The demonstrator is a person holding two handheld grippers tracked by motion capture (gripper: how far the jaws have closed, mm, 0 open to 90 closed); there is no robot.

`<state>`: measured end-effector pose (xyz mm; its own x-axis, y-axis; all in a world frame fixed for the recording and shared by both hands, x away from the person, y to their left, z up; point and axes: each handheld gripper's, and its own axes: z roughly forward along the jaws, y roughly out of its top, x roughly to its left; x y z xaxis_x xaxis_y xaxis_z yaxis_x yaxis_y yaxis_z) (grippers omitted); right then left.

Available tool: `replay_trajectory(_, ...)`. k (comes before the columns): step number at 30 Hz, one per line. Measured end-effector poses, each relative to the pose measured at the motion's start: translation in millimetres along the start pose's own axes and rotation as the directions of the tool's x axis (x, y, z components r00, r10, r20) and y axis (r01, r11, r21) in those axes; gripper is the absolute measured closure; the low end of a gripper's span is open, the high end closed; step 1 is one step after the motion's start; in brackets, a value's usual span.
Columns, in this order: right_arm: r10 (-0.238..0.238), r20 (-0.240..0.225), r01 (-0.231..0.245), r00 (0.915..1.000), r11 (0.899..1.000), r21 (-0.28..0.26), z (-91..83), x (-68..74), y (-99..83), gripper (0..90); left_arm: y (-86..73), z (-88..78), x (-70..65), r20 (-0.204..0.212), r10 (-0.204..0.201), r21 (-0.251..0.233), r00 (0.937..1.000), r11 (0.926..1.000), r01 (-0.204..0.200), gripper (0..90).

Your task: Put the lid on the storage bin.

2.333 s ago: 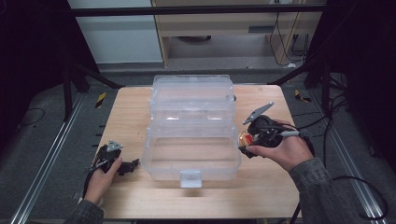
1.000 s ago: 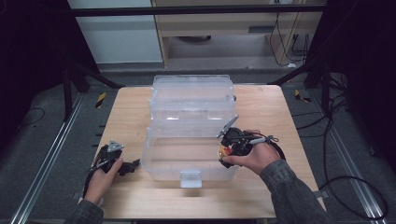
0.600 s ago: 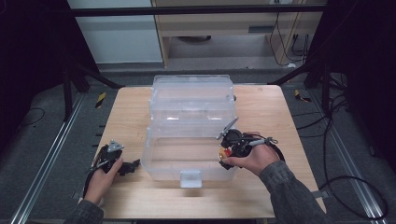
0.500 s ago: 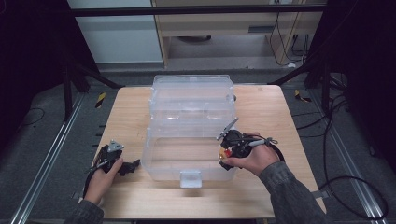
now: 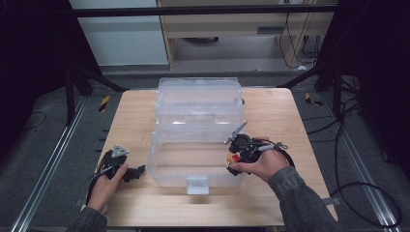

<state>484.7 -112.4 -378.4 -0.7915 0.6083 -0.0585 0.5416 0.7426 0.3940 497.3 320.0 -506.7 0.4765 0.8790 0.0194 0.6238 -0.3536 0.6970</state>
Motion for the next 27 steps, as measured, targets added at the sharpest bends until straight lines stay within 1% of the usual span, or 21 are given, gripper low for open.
replay_trajectory(3, -0.003, 0.003, 0.003, 1.0, 1.0, -0.002, 0.1, -0.3, 0.0, 20.7, 0.0, 0.0, 0.0, 0.001, 0.0, 0.0, 1.0, 1.0, 0.0, 0.0)
replay_trajectory(8, 0.004, 0.0, -0.004, 1.0, 1.0, -0.012, 0.0, -1.2, -0.5, 20.1, 0.1, -0.1, 0.2, 0.001, 0.004, 0.002, 1.0, 1.0, -0.004, 0.0)
replay_trajectory(12, 0.022, -0.002, -0.022, 0.9998, 0.999, -0.032, -5.7, -2.7, -3.6, 19.9, 0.1, 0.2, -0.1, 0.002, 0.002, 0.0, 1.0, 1.0, -0.002, 0.0)
replay_trajectory(15, 0.027, -0.004, -0.027, 0.9996, 0.999, -0.034, -7.3, -3.3, -4.5, 20.0, 0.2, 0.2, -0.2, 0.002, 0.002, -0.001, 1.0, 1.0, -0.002, 0.0)
replay_trajectory(19, 0.024, 0.001, -0.024, 0.9997, 0.999, -0.046, -11.8, -4.9, -6.4, 24.5, 0.2, 0.2, -0.3, 0.002, 0.003, 0.0, 1.0, 1.0, -0.003, 0.0)
replay_trajectory(20, 0.023, 0.003, -0.023, 0.9997, 0.999, -0.048, -13.6, -5.1, -7.5, 26.8, 0.2, 0.2, -0.3, 0.002, 0.003, 0.0, 1.0, 1.0, -0.003, 0.0)
replay_trajectory(21, 0.023, 0.003, -0.023, 0.9997, 0.999, -0.048, -13.6, -5.1, -7.5, 26.8, 0.3, 0.2, -0.3, 0.002, 0.003, 0.0, 1.0, 1.0, -0.003, 0.0)
replay_trajectory(27, 0.017, 0.006, -0.017, 0.9998, 0.999, -0.051, -17.5, -6.0, -10.6, 34.4, 0.3, 0.3, -0.4, 0.002, 0.003, 0.0, 1.0, 1.0, -0.003, 0.0)
